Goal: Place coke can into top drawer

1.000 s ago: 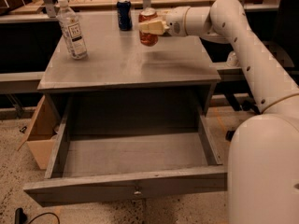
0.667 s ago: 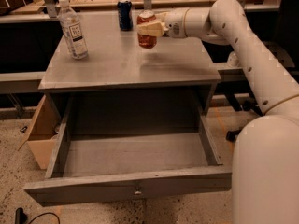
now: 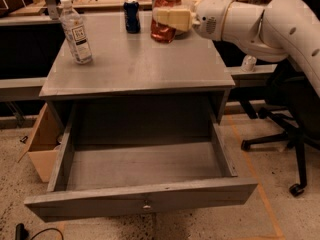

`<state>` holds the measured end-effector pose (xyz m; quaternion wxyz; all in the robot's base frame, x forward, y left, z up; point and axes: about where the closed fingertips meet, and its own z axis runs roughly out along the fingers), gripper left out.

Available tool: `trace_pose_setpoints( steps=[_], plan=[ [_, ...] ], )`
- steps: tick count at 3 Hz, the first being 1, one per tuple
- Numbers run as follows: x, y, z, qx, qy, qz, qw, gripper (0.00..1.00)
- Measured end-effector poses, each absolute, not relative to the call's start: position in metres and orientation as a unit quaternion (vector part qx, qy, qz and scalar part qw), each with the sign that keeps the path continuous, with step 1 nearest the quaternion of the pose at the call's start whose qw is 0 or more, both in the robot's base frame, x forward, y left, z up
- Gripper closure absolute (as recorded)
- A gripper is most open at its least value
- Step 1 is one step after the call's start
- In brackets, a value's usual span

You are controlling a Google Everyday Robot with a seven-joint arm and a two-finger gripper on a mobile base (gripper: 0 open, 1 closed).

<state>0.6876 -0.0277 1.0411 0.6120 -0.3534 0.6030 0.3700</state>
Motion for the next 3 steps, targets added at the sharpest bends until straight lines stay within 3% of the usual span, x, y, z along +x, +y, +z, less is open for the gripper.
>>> trace_pose_setpoints(
  steps=[3],
  plan=[
    [0.547,0.043,0.893,-0.374,0.637,0.481,0.472,1.00]
  ],
)
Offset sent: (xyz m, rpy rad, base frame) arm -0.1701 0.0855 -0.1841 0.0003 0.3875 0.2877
